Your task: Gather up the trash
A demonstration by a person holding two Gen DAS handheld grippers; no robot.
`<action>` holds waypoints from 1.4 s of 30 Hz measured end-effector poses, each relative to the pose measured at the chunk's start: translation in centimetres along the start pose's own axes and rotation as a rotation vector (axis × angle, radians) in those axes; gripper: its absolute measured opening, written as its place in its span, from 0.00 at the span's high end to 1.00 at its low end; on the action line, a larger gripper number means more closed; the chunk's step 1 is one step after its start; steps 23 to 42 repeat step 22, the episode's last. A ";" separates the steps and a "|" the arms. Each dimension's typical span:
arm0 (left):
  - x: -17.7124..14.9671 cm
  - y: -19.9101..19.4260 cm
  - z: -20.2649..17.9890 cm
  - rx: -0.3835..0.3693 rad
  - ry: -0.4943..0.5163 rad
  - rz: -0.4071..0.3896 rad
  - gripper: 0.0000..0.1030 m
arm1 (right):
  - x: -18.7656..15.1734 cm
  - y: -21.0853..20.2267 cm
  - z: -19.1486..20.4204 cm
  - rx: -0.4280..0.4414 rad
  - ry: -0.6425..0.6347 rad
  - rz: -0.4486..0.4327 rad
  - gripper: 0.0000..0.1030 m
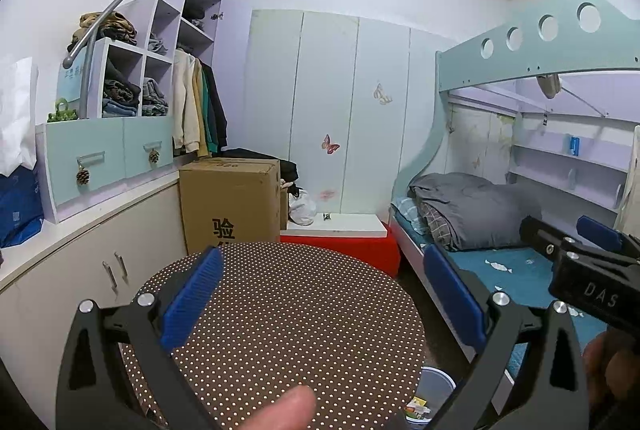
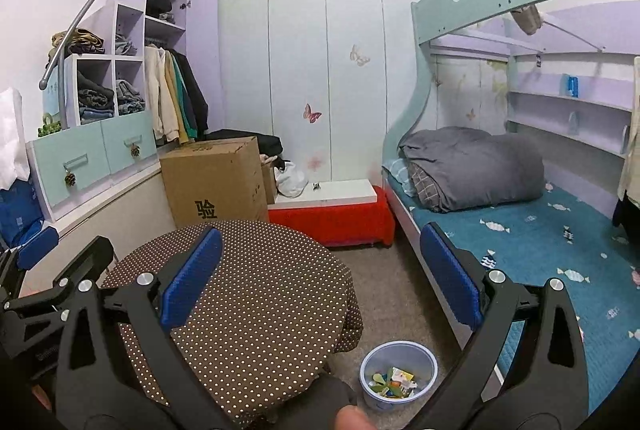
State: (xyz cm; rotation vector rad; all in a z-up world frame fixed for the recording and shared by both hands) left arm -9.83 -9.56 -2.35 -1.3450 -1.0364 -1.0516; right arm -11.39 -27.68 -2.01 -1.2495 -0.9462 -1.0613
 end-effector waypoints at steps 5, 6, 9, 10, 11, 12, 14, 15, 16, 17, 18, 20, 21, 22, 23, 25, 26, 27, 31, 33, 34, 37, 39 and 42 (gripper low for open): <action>-0.1 -1.0 0.0 -0.006 -0.004 -0.005 0.04 | -0.1 -1.1 -0.1 0.007 0.001 -0.015 0.06; 0.0 -1.0 0.0 -0.008 -0.003 -0.006 0.04 | -0.1 -1.2 -0.1 0.010 0.004 -0.017 0.06; 0.0 -1.4 -0.3 -0.007 0.006 -0.014 0.04 | -0.1 -1.3 -0.1 0.012 0.008 -0.019 0.06; 0.0 -1.4 -0.4 -0.007 0.008 -0.019 0.04 | -0.2 -1.3 -0.2 0.014 0.010 -0.019 0.06; 0.0 -1.5 -0.5 -0.005 0.009 -0.023 0.04 | -0.3 -1.3 -0.3 0.016 0.012 -0.019 0.06; 0.0 -1.5 -0.6 -0.001 0.010 -0.024 0.04 | -0.4 -1.4 -0.3 0.017 0.013 -0.018 0.06; 0.0 -1.6 -0.9 0.005 0.022 -0.027 0.04 | -0.6 -1.3 -0.4 0.019 0.017 -0.016 0.06; 0.0 -1.6 -1.0 0.008 0.028 -0.028 0.04 | -0.6 -1.3 -0.5 0.020 0.020 -0.014 0.06; -0.1 -1.6 -1.3 0.015 0.037 -0.025 0.04 | -0.7 -1.3 -0.5 0.021 0.023 -0.012 0.06; -0.1 -1.5 -1.4 0.024 0.042 -0.014 0.04 | -0.8 -1.2 -0.6 0.021 0.024 -0.011 0.06; -0.1 -1.4 -1.6 0.030 0.045 -0.006 0.04 | -0.8 -1.2 -0.5 0.020 0.024 -0.011 0.06; -0.3 -1.2 -1.9 0.032 0.053 0.013 0.04 | -0.9 -1.2 -0.5 0.021 0.022 -0.011 0.06; -0.3 -1.1 -2.0 0.034 0.055 0.017 0.04 | -0.9 -1.2 -0.5 0.022 0.022 -0.010 0.06; -0.4 -1.1 -2.1 0.037 0.056 0.021 0.04 | -1.0 -1.2 -0.4 0.018 0.020 -0.010 0.06; -0.4 -1.1 -2.1 0.037 0.056 0.021 0.04 | -1.0 -1.2 -0.4 0.018 0.020 -0.010 0.06; -0.4 -1.1 -2.1 0.037 0.056 0.021 0.04 | -1.0 -1.2 -0.4 0.018 0.020 -0.010 0.06; -0.4 -1.1 -2.1 0.037 0.056 0.021 0.04 | -1.0 -1.2 -0.4 0.018 0.020 -0.010 0.06; -0.4 -1.1 -2.1 0.037 0.056 0.021 0.04 | -1.0 -1.2 -0.4 0.018 0.020 -0.010 0.06; -0.4 -1.1 -2.1 0.037 0.056 0.021 0.04 | -1.0 -1.2 -0.4 0.018 0.020 -0.010 0.06; -0.4 -1.1 -2.1 0.037 0.056 0.021 0.04 | -1.0 -1.2 -0.4 0.018 0.020 -0.010 0.06; -0.4 -1.1 -2.1 0.037 0.056 0.021 0.04 | -1.0 -1.2 -0.4 0.018 0.020 -0.010 0.06; -0.4 -1.1 -2.1 0.037 0.056 0.021 0.04 | -1.0 -1.2 -0.4 0.018 0.020 -0.010 0.06; -0.4 -1.1 -2.1 0.037 0.056 0.021 0.04 | -1.0 -1.2 -0.4 0.018 0.020 -0.010 0.06; -0.4 -1.1 -2.1 0.037 0.056 0.021 0.04 | -1.0 -1.2 -0.4 0.018 0.020 -0.010 0.06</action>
Point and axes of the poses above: each gripper's, at about its wrist camera, not at the fingertips, and y roughly the way its jaws point, z to its left, x to its top, the point moved 2 cm from there along y, roughly the way its jaws point, and after that the axes turned 6 degrees about x, right-handed, at the moved point
